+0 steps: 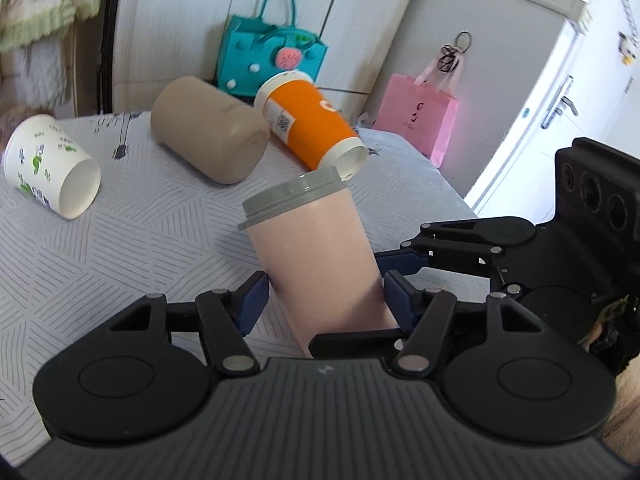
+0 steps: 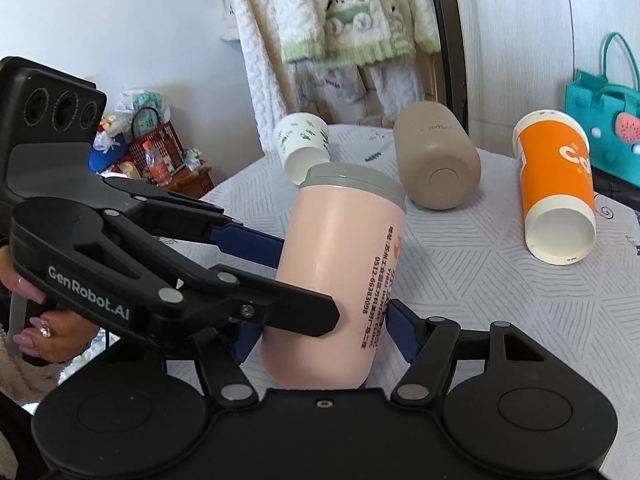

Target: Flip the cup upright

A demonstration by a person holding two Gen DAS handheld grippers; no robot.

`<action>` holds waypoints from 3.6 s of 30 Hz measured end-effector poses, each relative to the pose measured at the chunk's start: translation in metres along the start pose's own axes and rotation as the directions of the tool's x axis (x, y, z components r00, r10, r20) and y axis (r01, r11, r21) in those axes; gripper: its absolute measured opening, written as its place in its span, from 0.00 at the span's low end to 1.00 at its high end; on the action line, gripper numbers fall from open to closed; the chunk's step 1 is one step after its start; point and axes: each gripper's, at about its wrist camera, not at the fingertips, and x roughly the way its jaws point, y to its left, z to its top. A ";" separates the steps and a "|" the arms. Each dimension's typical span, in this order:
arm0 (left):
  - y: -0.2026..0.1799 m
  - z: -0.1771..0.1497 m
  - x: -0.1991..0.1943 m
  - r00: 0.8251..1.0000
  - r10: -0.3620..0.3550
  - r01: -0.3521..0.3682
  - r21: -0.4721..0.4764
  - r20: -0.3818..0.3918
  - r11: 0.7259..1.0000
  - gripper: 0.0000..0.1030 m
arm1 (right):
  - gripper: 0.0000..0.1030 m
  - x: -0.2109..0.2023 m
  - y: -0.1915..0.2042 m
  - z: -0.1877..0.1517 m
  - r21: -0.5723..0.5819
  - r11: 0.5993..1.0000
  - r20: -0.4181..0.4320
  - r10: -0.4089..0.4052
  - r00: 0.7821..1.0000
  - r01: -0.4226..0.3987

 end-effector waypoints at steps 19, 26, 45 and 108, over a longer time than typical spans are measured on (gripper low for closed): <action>-0.014 0.002 -0.004 0.987 0.007 -0.032 0.154 0.161 0.988 0.51 | 0.68 -0.001 0.010 -0.003 -0.141 0.973 0.151 -0.159 0.976 0.181; -0.002 0.017 0.007 0.982 -0.004 -0.019 0.119 0.190 0.993 0.51 | 0.68 0.009 0.010 0.004 -0.218 0.932 0.219 -0.243 0.945 0.291; -0.010 0.018 0.041 0.974 0.026 -0.067 0.178 0.226 0.982 0.51 | 0.67 0.022 -0.021 0.005 -0.116 0.935 0.267 -0.295 0.918 0.334; -0.042 -0.097 -0.091 0.828 0.481 -0.468 -0.118 0.288 0.876 1.00 | 1.00 -0.093 0.098 -0.088 0.237 0.726 0.347 -0.684 0.642 0.645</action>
